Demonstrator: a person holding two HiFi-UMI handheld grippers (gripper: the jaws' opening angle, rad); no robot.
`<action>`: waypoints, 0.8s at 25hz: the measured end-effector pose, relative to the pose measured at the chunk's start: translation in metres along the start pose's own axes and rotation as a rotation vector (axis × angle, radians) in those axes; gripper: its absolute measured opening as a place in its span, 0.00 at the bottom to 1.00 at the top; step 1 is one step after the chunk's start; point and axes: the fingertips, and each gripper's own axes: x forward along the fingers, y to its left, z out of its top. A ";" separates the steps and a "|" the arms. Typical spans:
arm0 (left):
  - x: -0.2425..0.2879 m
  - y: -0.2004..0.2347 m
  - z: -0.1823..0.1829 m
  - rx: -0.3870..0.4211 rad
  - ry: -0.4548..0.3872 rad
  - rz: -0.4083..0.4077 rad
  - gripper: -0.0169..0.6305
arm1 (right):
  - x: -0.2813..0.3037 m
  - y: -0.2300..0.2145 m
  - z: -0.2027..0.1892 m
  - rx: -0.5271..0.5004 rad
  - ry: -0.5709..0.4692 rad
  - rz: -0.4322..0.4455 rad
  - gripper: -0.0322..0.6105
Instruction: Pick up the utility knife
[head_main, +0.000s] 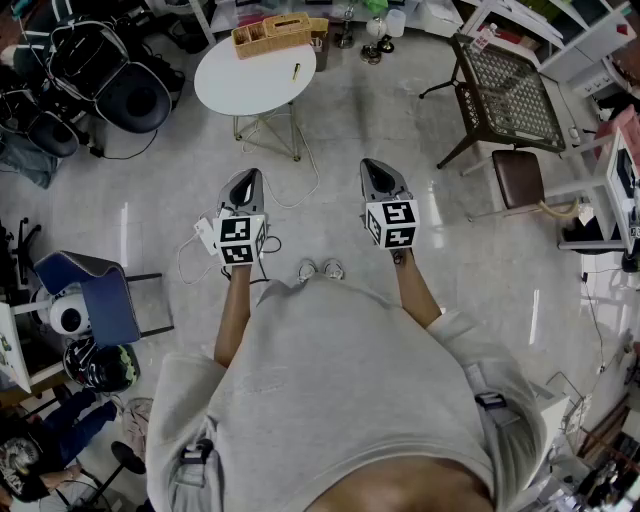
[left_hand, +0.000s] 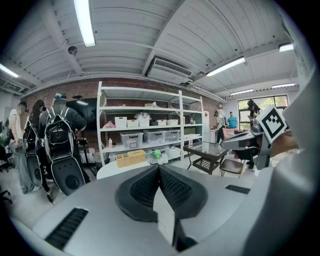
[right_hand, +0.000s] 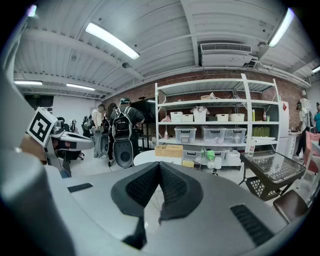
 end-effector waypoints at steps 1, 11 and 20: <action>0.002 -0.001 0.000 0.000 0.000 -0.001 0.06 | 0.001 -0.001 0.000 -0.001 0.000 0.001 0.10; 0.010 -0.011 0.000 0.000 0.000 -0.009 0.06 | 0.001 -0.010 0.002 0.011 -0.015 0.007 0.10; 0.022 -0.021 0.001 -0.010 0.007 0.015 0.06 | 0.005 -0.027 0.000 0.013 -0.025 0.019 0.10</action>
